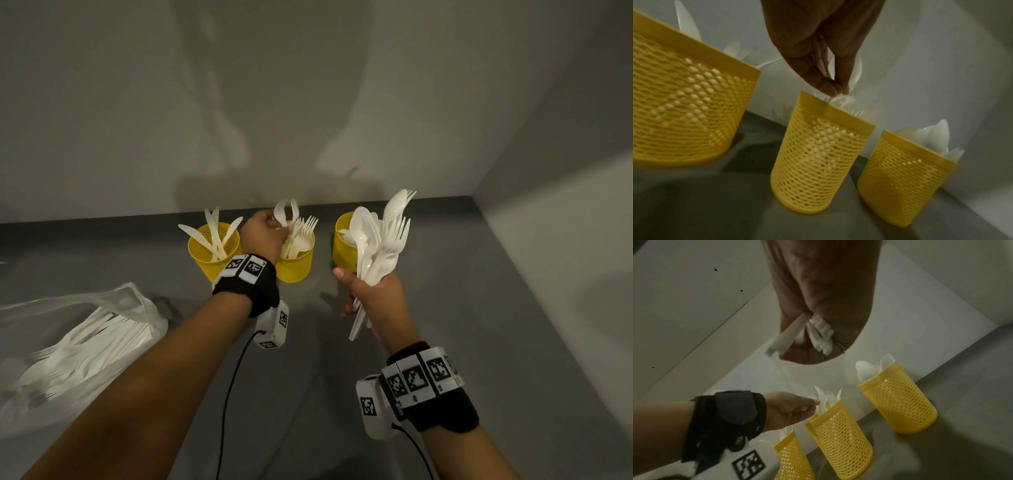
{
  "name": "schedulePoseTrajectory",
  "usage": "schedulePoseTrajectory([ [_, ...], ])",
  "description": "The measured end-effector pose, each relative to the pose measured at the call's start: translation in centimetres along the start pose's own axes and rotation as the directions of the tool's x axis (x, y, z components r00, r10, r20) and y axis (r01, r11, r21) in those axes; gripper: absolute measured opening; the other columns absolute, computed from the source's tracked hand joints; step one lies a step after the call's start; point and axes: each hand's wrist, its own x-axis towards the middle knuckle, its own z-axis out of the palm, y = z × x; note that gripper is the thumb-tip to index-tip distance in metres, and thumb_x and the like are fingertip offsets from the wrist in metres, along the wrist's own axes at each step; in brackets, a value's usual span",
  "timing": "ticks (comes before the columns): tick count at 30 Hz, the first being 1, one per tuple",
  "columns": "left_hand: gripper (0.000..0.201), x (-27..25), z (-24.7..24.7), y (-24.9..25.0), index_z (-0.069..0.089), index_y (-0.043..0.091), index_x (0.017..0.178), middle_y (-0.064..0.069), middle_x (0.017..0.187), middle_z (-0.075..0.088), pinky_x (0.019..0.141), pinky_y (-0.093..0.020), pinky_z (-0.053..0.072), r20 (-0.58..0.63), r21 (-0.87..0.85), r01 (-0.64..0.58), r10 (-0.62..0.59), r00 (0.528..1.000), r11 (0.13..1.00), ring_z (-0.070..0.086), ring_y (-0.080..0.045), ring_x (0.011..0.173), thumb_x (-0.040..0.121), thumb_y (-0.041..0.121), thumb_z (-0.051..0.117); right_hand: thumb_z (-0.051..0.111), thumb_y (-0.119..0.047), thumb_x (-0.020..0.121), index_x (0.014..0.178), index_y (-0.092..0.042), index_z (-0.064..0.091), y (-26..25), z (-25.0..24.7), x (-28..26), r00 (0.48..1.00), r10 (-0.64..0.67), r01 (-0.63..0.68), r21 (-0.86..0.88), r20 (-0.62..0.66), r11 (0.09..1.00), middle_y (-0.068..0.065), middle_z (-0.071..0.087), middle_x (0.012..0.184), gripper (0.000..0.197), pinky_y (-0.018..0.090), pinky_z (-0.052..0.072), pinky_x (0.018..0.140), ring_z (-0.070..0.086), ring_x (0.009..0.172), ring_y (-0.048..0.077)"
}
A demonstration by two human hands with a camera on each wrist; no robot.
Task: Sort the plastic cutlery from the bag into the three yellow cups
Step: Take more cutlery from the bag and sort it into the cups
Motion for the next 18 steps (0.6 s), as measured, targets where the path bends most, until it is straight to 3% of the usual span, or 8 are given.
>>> schedulePoseTrajectory([
  [2,0.051,-0.5,-0.4,-0.1,0.058,0.006,0.116,-0.014,0.106,0.066,0.094,-0.038,0.049,0.042,0.042,-0.024,0.022,0.999,0.999,0.062,-0.030,0.101,0.068,0.008,0.075,0.074,-0.011,0.076,0.106,-0.017,0.055,0.0,0.0,0.0,1.000,0.006,-0.006,0.000,0.004,1.000,0.005,0.051,0.065,0.036,0.024,0.050,0.040,0.053,0.039,0.006],
  [4,0.055,-1.5,-1.2,0.6,0.055,0.008,0.123,-0.011,0.124,0.060,0.094,-0.023,0.040,0.048,0.102,-0.116,0.112,0.993,0.988,0.057,-0.025,0.113,0.071,0.007,0.074,0.074,-0.009,0.075,0.111,-0.011,0.054,-0.1,-0.1,-0.1,1.000,0.021,-0.022,0.013,0.011,1.000,0.005,0.052,0.067,0.041,0.024,0.051,0.040,0.054,0.039,0.006],
  [6,0.052,-3.2,-2.3,1.7,0.057,0.012,0.122,-0.009,0.132,0.054,0.089,-0.023,0.041,0.030,0.113,-0.219,0.217,0.976,0.969,0.060,-0.020,0.104,0.072,0.012,0.074,0.074,-0.007,0.075,0.114,-0.007,0.053,-0.2,0.0,-0.2,0.999,0.032,-0.033,0.023,0.022,0.999,0.007,0.052,0.069,0.045,0.025,0.050,0.041,0.055,0.039,0.006],
  [9,0.029,-6.7,-3.5,3.3,0.066,0.024,0.100,0.002,0.114,0.059,0.069,-0.014,0.046,0.004,-0.003,-0.347,0.347,0.938,0.938,0.055,-0.001,0.062,0.073,0.023,0.075,0.075,-0.005,0.073,0.113,-0.001,0.053,-0.2,0.2,-0.4,0.998,0.053,-0.054,0.027,0.014,0.998,0.013,0.049,0.075,0.046,0.025,0.050,0.040,0.054,0.037,0.006],
  [12,0.015,-11.0,-3.5,5.5,0.067,0.031,0.080,0.009,0.085,0.064,0.059,-0.012,0.042,0.182,-0.175,-0.312,0.343,0.922,0.934,0.050,-0.002,0.060,0.071,0.023,0.076,0.076,-0.004,0.072,0.118,-0.003,0.051,-0.1,0.8,-0.6,0.999,0.022,-0.022,-0.018,-0.023,1.000,0.015,0.053,0.078,0.052,0.023,0.047,0.038,0.052,0.038,0.006],
  [15,0.026,-13.1,-2.3,6.1,0.069,0.026,0.092,0.010,0.082,0.062,0.060,-0.010,0.042,0.296,-0.182,-0.293,0.336,0.894,0.939,0.047,-0.003,0.062,0.068,0.025,0.078,0.061,-0.002,0.083,0.122,-0.010,0.050,-0.4,1.8,-1.1,1.000,0.014,-0.014,-0.002,-0.018,1.000,0.012,0.060,0.081,0.041,0.021,0.043,0.035,0.057,0.042,0.005],
  [18,0.029,-13.3,-1.6,6.0,0.069,0.020,0.098,0.002,0.085,0.061,0.065,-0.015,0.043,0.269,-0.145,-0.314,0.343,0.900,0.938,0.049,-0.007,0.065,0.071,0.025,0.076,0.059,-0.005,0.084,0.125,-0.018,0.046,-0.3,2.3,-1.7,1.000,0.008,-0.008,-0.032,-0.005,0.999,0.013,0.065,0.102,0.045,0.023,0.045,0.036,0.067,0.071,0.024],
])
